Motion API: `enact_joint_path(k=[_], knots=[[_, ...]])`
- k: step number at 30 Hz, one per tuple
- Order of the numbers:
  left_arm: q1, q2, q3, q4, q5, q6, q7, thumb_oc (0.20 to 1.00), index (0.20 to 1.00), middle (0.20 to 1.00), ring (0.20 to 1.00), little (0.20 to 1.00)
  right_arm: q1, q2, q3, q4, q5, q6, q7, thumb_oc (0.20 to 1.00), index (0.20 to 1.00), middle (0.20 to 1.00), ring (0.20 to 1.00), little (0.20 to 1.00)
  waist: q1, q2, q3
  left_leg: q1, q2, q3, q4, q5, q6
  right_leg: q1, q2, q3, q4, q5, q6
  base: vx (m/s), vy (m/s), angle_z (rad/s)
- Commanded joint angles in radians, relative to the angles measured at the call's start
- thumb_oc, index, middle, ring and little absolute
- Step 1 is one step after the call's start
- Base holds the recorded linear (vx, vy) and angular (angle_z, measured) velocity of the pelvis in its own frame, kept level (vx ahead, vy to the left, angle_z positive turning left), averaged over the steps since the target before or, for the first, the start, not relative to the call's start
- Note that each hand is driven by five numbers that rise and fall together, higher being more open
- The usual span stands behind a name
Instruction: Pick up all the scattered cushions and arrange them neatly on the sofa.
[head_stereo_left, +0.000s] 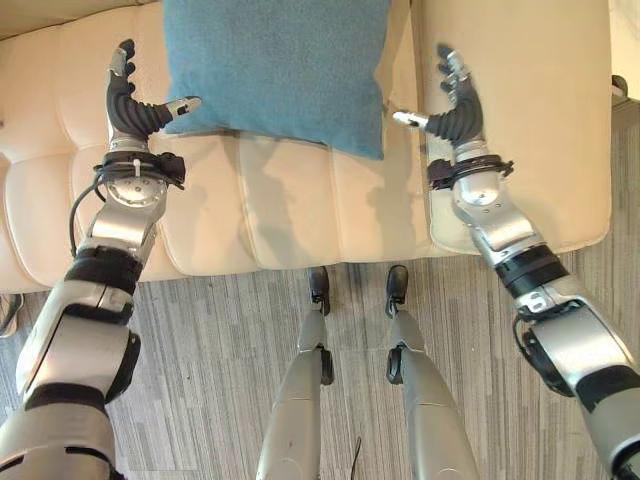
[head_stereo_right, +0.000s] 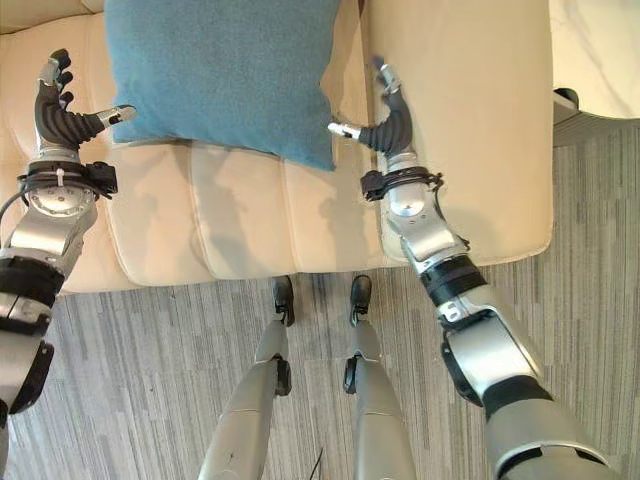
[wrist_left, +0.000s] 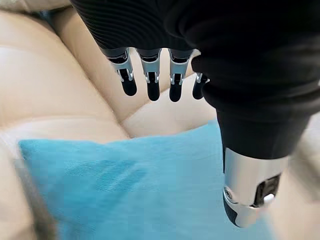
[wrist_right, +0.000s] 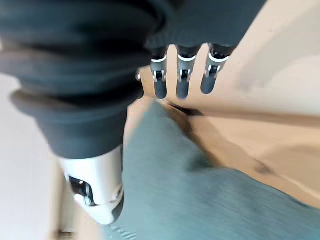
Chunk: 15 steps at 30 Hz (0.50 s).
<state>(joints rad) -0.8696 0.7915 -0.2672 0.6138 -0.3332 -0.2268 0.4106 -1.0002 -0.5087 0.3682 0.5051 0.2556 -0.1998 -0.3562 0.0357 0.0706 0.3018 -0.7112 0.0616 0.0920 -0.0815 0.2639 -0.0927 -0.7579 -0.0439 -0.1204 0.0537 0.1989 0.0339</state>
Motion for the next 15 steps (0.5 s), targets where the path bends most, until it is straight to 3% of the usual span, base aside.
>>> enact_joint_path(k=[1,2,4,5,7,8,11,14,15], knots=[[0.032,0.052,0.091,-0.102,0.022,-0.075,-0.012,1.0,1.0,1.0,1.0,1.0,0.054,-0.035,-0.036,-0.167,-0.02,-0.061,0.036,1.0,1.0,1.0,1.0,1.0,0.008,-0.029,-0.004,0.15,-0.059,0.023,-0.006,-0.143,-0.011,0.146,-0.034,-0.029,-0.131,-0.04,0.105,0.02,0.005,-0.04],[0.208,0.03,0.178,-0.233,0.022,-0.089,-0.058,1.0,1.0,1.0,1.0,1.0,0.189,-0.085,-0.083,-0.296,-0.059,-0.06,0.088,1.0,1.0,1.0,1.0,1.0,0.004,-0.034,-0.023,0.205,-0.057,0.027,-0.006,-0.157,-0.01,0.202,-0.037,-0.035,-0.131,-0.053,0.104,0.05,-0.004,-0.03],[0.298,0.012,0.215,-0.283,0.027,-0.087,-0.087,1.0,1.0,1.0,1.0,1.0,0.277,-0.102,-0.112,-0.357,-0.072,-0.064,0.119,1.0,1.0,1.0,1.0,1.0,-0.001,-0.037,-0.034,0.233,-0.057,0.028,-0.006,-0.164,-0.007,0.231,-0.039,-0.039,-0.132,-0.06,0.103,0.08,-0.01,-0.02],[0.46,-0.037,0.276,-0.362,0.038,-0.089,-0.145,1.0,1.0,1.0,1.0,1.0,0.456,-0.13,-0.177,-0.45,-0.097,-0.073,0.183,1.0,1.0,1.0,1.0,1.0,-0.011,-0.049,-0.055,0.287,-0.054,0.033,-0.006,-0.177,-0.004,0.285,-0.046,-0.043,-0.129,-0.071,0.103,0.1,-0.006,0.01],[0.623,-0.098,0.307,-0.421,0.057,-0.072,-0.214,1.0,1.0,1.0,1.0,1.0,0.641,-0.145,-0.239,-0.515,-0.11,-0.074,0.243,1.0,1.0,1.0,1.0,1.0,-0.025,-0.055,-0.078,0.348,-0.052,0.041,-0.006,-0.193,0.001,0.35,-0.049,-0.048,-0.129,-0.085,0.105,0.1,0.0,0.09],[0.629,-0.099,0.307,-0.425,0.058,-0.071,-0.214,1.0,1.0,1.0,1.0,1.0,0.649,-0.145,-0.241,-0.521,-0.111,-0.072,0.244,1.0,1.0,1.0,1.0,1.0,-0.025,-0.054,-0.079,0.351,-0.052,0.041,-0.006,-0.194,0.001,0.353,-0.049,-0.048,-0.129,-0.086,0.105,0.06,0.009,0.17],[0.885,-0.193,0.345,-0.404,0.11,-0.022,-0.304,1.0,1.0,1.0,1.0,1.0,0.955,-0.12,-0.298,-0.499,-0.133,-0.052,0.351,1.0,1.0,1.0,1.0,1.0,-0.053,-0.073,-0.123,0.468,-0.052,0.053,-0.006,-0.219,0.021,0.469,-0.053,-0.052,-0.127,-0.112,0.108,0.14,0.042,0.07],[0.988,-0.231,0.359,-0.349,0.145,0.004,-0.335,1.0,1.0,1.0,1.0,1.0,1.059,-0.101,-0.3,-0.43,-0.167,-0.031,0.388,1.0,1.0,1.0,1.0,1.0,-0.062,-0.081,-0.148,0.525,-0.054,0.053,-0.006,-0.231,0.031,0.518,-0.048,-0.048,-0.12,-0.123,0.11,0.09,0.045,-0.05],[1.064,-0.283,0.361,-0.288,0.156,0.028,-0.36,1.0,1.0,1.0,1.0,1.0,1.132,-0.075,-0.292,-0.341,-0.215,-0.008,0.411,1.0,1.0,1.0,1.0,1.0,-0.067,-0.089,-0.17,0.579,-0.052,0.06,-0.006,-0.245,0.037,0.56,-0.046,-0.038,-0.111,-0.136,0.11,0.07,0.074,-0.05]])
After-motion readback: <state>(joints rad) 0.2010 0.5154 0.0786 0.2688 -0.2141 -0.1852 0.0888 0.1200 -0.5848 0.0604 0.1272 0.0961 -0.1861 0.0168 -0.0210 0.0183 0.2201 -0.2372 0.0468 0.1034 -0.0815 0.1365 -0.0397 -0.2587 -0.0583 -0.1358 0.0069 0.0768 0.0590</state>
